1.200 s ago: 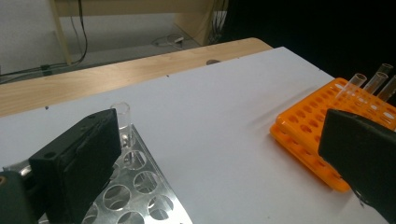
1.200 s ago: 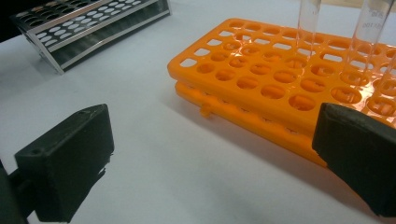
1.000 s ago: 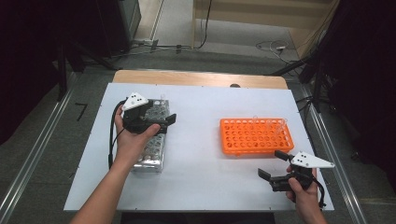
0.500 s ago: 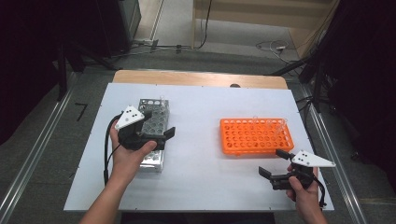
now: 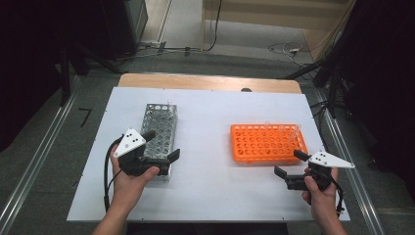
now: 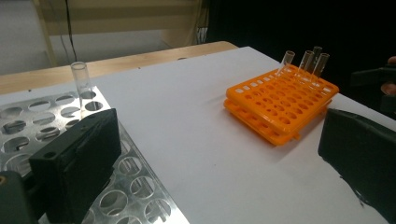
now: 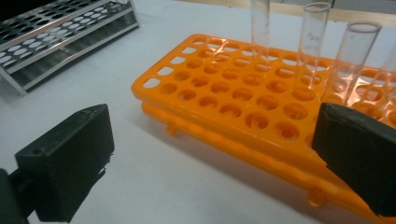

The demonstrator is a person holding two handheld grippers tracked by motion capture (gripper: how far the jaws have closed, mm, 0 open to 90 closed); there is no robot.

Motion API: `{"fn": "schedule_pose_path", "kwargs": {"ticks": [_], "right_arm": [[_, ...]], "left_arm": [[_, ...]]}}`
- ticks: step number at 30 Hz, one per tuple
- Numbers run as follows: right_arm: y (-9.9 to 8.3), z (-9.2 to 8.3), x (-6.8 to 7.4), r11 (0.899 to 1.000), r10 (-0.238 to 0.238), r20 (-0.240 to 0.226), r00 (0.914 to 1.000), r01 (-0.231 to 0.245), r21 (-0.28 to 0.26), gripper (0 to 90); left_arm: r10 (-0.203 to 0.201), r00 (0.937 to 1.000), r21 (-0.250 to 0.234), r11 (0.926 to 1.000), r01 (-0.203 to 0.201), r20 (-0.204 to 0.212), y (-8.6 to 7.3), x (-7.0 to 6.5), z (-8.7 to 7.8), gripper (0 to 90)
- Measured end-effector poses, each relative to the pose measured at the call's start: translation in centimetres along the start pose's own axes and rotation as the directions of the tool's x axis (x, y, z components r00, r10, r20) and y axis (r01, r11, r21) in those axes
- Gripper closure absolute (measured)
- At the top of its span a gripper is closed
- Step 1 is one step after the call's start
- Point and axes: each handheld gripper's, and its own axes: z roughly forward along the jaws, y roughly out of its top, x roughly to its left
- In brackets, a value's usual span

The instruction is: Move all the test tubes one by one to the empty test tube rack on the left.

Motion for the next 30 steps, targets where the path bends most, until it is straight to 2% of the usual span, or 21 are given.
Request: {"fn": "schedule_pose_path", "kwargs": {"ticks": [3,10,15,19,24,28,30], "right_arm": [[0.5,0.2,-0.4,1.000,0.012,0.011,0.9999,-0.012,-0.001,0.0],[1.4,0.8,-1.9,0.999,0.032,0.045,0.9985,-0.032,0.001,0.0],[1.7,1.4,-3.6,0.997,0.075,0.081,0.9939,-0.075,-0.005,3.1],[1.6,2.1,-4.7,0.995,0.101,0.099,0.9900,-0.103,0.016,4.9],[1.2,3.1,-5.4,0.988,0.139,0.141,0.9802,-0.147,0.047,21.5],[1.2,3.9,-5.5,0.988,0.134,0.165,0.9771,-0.145,0.055,36.8],[1.3,4.2,-5.5,0.987,0.136,0.189,0.9726,-0.150,0.061,42.9]], "left_arm": [[-0.024,0.9997,-0.003,0.9997,0.024,0.011,-0.6,0.1,-0.3,0.0],[-0.029,0.9995,-0.013,0.9995,0.029,0.006,-1.6,0.1,-1.1,0.0],[-0.029,0.9995,-0.009,0.9995,0.029,0.007,-2.5,0.1,-1.7,0.0],[-0.027,0.9996,0.001,0.9996,0.027,-0.002,-2.9,0.2,-1.8,0.0],[-0.036,0.9993,0.004,0.9993,0.036,-0.002,-3.2,0.4,-1.7,0.0],[-0.034,0.9994,0.011,0.9994,0.034,-0.003,-3.2,0.3,-1.5,0.0],[-0.035,0.9994,0.009,0.9993,0.035,-0.004,-3.2,0.2,-1.5,0.0]]}}
